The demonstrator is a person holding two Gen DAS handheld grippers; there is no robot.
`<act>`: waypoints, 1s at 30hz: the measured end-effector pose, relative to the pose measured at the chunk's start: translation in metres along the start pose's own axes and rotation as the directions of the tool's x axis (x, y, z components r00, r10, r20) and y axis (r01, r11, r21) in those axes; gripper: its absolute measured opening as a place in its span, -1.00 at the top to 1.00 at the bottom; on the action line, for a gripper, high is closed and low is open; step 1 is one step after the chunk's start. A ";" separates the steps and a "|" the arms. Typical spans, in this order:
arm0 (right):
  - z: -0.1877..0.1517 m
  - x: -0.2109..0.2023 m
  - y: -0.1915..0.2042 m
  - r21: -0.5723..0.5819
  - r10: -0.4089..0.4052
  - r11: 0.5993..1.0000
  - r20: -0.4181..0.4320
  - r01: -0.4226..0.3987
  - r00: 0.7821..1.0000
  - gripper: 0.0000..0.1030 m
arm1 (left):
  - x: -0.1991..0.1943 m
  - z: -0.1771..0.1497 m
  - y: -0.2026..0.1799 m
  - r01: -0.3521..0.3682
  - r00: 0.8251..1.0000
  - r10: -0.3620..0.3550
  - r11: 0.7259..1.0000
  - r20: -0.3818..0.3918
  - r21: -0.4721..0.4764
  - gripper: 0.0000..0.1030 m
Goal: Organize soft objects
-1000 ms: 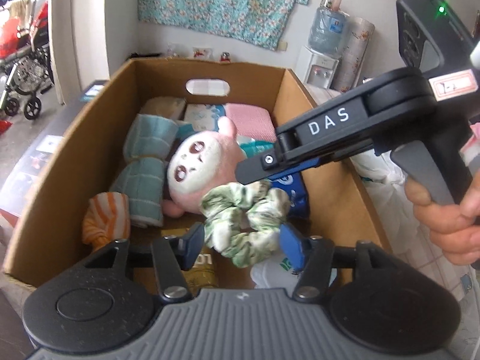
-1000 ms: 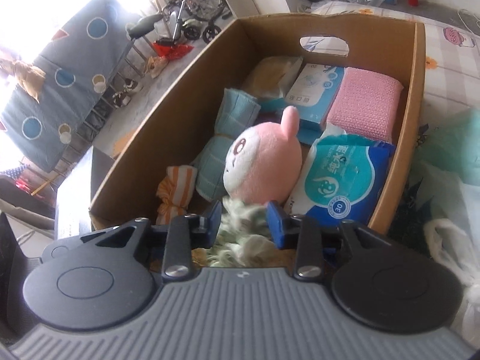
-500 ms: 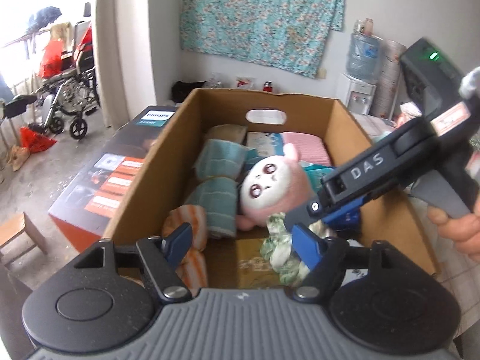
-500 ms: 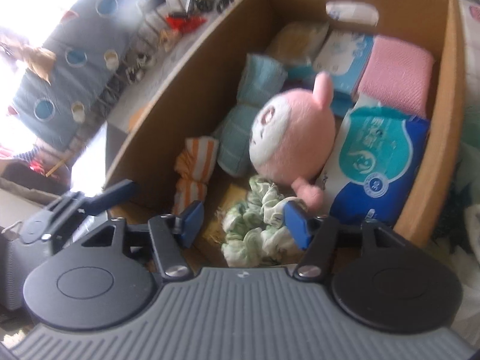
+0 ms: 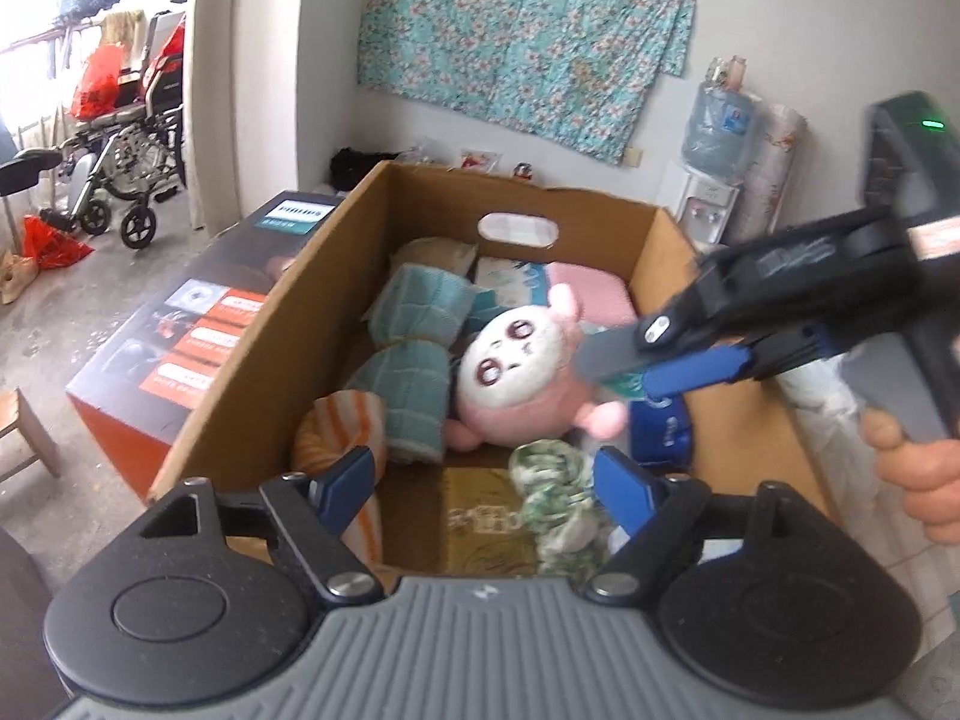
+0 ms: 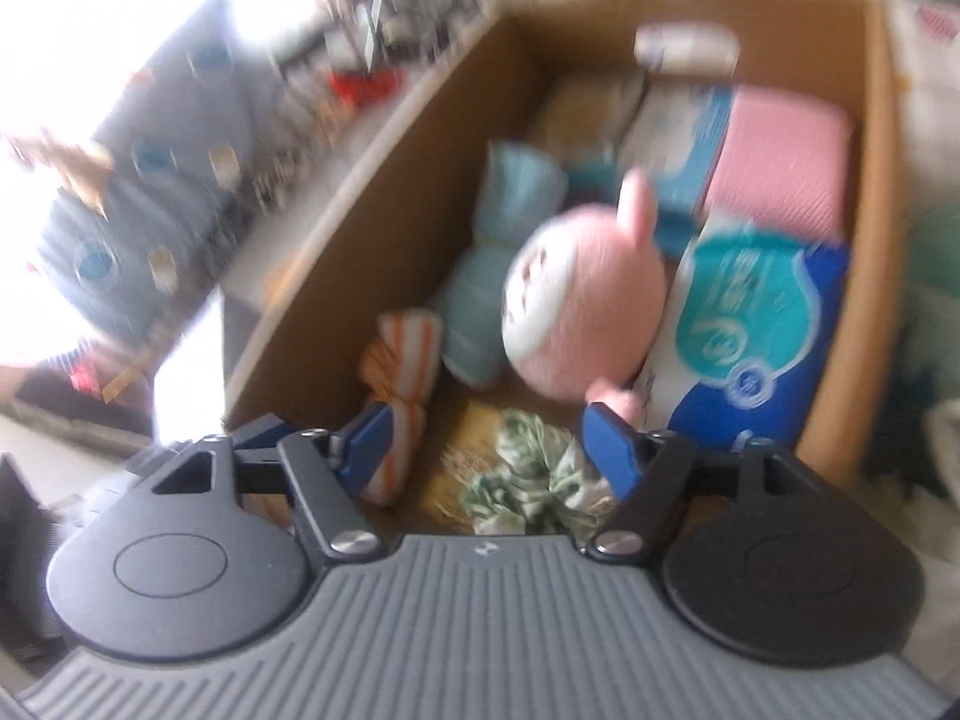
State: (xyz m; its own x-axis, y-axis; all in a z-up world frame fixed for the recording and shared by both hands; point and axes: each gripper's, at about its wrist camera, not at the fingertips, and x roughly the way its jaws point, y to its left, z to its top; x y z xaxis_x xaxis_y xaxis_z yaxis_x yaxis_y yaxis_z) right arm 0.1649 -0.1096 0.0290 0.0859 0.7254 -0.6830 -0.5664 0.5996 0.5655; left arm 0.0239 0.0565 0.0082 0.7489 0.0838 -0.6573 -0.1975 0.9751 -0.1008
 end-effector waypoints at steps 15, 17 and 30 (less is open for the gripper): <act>-0.107 -0.105 0.010 -0.051 -0.340 0.899 0.549 0.436 0.764 -0.70 | -0.038 -0.013 -0.037 0.110 0.979 -0.115 0.993 0.168 0.041 -1.00; -0.123 -0.101 0.013 -0.087 -0.373 0.861 0.561 0.501 0.739 -0.73 | -0.041 -0.020 -0.043 0.121 0.977 -0.126 0.992 0.170 0.041 -1.00; -0.188 -0.104 -0.003 -0.030 -0.275 0.940 0.523 0.340 0.807 -0.77 | -0.051 -0.080 -0.065 -0.084 0.991 0.081 0.996 0.105 0.024 -1.00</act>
State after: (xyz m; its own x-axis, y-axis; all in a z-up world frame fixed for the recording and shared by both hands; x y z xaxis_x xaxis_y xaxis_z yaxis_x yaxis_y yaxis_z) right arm 0.0034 -0.2502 0.0112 0.6537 0.5971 -0.4649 -0.5279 0.8000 0.2851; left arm -0.0522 -0.0272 -0.0114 0.7927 0.1836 -0.5813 -0.2445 0.9693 -0.0274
